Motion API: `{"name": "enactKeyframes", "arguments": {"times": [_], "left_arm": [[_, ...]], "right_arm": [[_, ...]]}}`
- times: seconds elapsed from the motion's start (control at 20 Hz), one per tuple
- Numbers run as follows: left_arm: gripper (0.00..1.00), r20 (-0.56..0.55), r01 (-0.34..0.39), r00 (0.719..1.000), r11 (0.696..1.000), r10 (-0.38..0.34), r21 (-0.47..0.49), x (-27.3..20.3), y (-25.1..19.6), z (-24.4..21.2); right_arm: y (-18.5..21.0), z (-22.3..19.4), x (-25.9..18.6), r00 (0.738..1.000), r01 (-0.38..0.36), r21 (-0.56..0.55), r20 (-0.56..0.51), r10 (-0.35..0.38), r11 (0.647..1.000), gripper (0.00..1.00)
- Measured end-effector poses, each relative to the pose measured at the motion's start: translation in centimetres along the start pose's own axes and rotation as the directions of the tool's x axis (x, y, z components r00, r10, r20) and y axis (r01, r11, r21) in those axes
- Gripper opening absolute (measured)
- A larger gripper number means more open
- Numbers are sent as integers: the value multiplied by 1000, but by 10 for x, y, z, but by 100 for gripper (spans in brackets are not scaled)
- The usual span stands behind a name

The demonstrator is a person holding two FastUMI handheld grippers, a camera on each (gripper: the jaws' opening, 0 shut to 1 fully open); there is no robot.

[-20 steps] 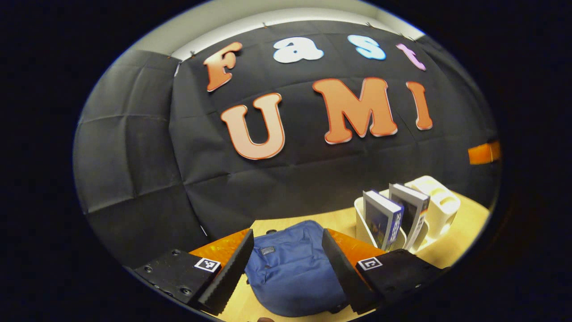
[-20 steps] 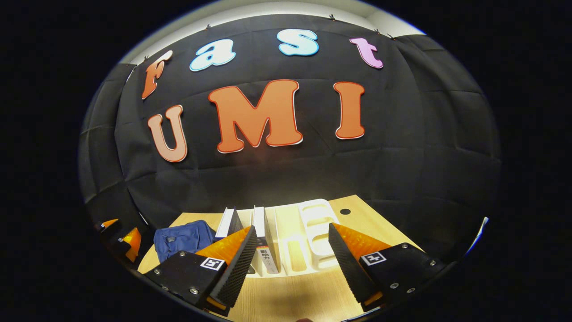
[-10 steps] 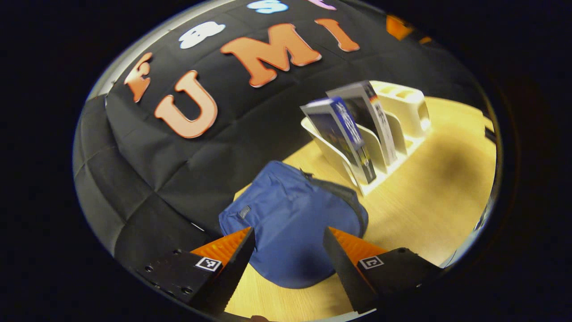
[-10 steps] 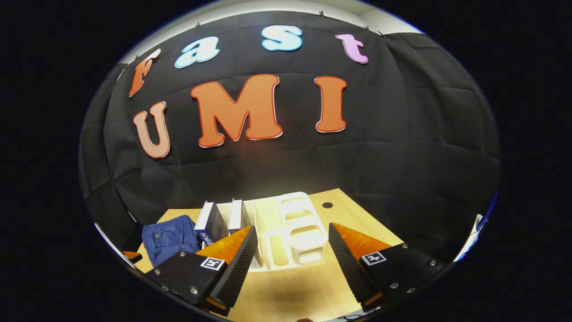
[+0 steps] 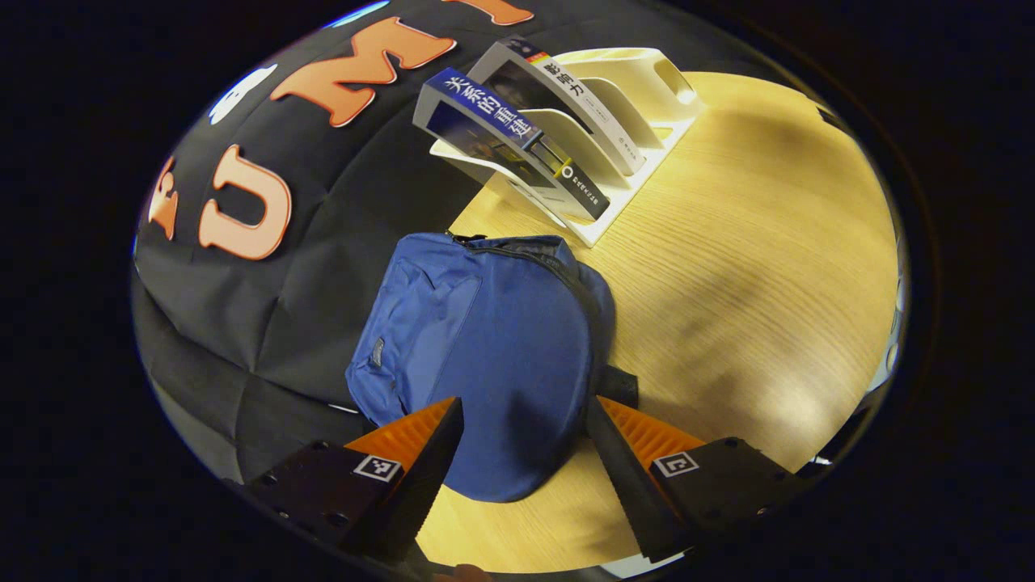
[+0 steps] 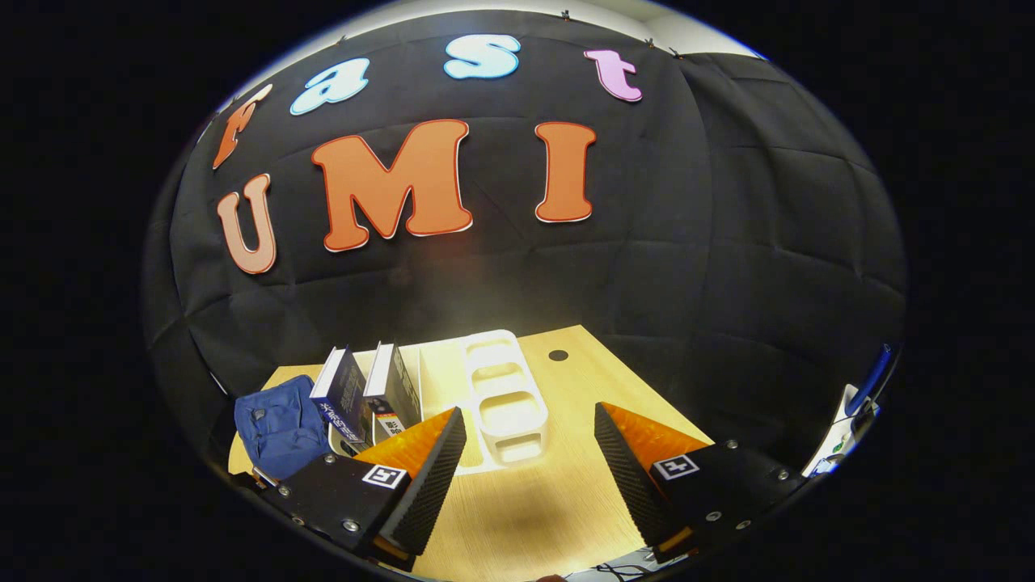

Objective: Open the schoolbag, grab two books from the bookshelf and put them into the schoolbag.

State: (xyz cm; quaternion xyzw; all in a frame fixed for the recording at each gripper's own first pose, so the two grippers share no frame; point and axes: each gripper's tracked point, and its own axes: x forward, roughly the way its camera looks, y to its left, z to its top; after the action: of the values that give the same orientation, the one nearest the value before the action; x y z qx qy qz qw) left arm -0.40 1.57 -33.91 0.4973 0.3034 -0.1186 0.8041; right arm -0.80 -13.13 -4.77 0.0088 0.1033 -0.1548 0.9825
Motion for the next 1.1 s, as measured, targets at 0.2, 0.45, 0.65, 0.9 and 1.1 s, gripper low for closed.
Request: {"name": "enactKeyframes", "arguments": {"times": [0.2,0.45,0.65,0.9,1.1], "left_arm": [[97,-44,35,998,999,-33,39,8,-5,-2],[98,-41,62,997,994,-59,89,3,-9,8],[97,-68,77,995,994,-71,81,12,-13,6],[86,-75,116,991,993,-114,19,13,-9,10],[50,-89,136,987,989,-131,51,15,-17,12]], "right_arm": [[-4,-7,5,999,-3,43,-33,4,999,95],[-11,-10,12,999,-1,66,-46,4,998,95],[-10,-7,13,999,-10,49,-42,12,999,95],[-12,-10,15,999,-10,58,-52,13,998,95],[-10,-11,18,998,-17,58,-61,20,998,95]]}}
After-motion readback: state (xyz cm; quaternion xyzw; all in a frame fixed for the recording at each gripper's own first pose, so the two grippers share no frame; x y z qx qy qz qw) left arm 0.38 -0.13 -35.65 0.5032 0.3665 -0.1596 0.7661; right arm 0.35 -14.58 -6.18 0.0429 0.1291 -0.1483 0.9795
